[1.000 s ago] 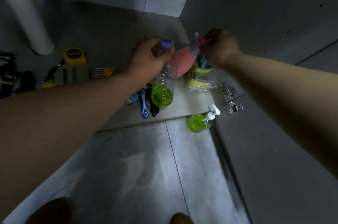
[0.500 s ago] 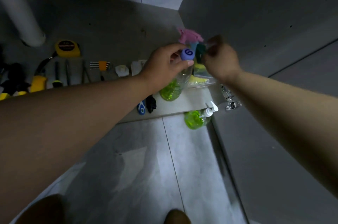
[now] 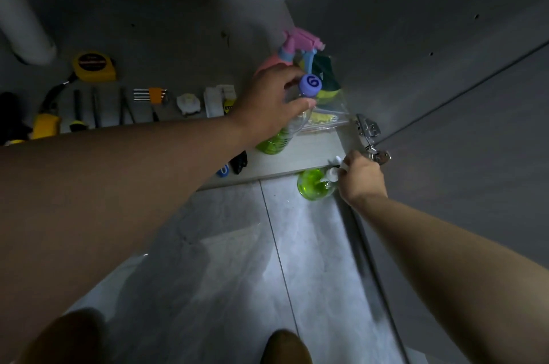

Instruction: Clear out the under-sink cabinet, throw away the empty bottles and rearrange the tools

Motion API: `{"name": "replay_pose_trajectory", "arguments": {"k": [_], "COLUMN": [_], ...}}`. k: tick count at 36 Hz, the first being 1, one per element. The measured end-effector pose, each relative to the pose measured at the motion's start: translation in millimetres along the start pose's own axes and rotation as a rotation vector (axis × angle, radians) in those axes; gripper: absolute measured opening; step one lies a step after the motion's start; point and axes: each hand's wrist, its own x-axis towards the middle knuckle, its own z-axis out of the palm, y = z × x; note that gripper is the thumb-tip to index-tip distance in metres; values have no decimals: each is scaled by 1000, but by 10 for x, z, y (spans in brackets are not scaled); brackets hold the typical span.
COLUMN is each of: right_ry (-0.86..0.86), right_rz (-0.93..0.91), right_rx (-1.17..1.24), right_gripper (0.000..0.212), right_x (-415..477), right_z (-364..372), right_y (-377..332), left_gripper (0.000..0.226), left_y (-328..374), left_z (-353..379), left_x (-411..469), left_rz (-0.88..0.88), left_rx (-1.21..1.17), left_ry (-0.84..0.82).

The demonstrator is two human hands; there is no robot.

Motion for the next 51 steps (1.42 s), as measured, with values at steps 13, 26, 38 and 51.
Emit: {"name": "replay_pose_trajectory", "arguments": {"k": [13, 26, 38, 51], "right_ry": [204, 189, 235, 159], "right_rz": [-215, -354, -274, -327], "right_rx": [71, -94, 45, 232], "right_gripper": [41, 13, 15, 42], "right_x": [-10, 382, 480, -170], "right_z": [-1049, -1088, -994, -1190], "right_y": [-165, -377, -359, -294], "left_gripper": [32, 34, 34, 54], "left_y": [13, -15, -6, 410], "left_z": [-62, -32, -6, -208], "left_x": [-28, -26, -15, 4], "left_rz": [37, 98, 107, 25], "left_rx": [-11, 115, 150, 436], "left_ry": [-49, -10, -13, -91]}}
